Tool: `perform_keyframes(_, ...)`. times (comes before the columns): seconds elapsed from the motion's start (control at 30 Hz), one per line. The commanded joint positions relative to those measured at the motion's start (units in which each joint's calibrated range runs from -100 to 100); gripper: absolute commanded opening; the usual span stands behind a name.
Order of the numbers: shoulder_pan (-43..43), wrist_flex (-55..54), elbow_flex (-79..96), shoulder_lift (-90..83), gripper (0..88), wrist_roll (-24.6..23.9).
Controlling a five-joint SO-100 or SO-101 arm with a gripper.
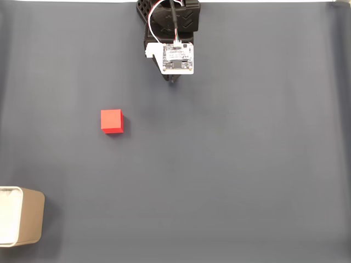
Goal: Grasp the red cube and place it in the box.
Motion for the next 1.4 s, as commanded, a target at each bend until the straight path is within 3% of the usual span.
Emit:
perform_keyframes(0.0, 0.8, 1.1, 0.5, 0.1, 0.0, -0.5)
perform_keyframes(1.37, 0.7, 0.4, 0.5, 0.1, 0.0, -0.4)
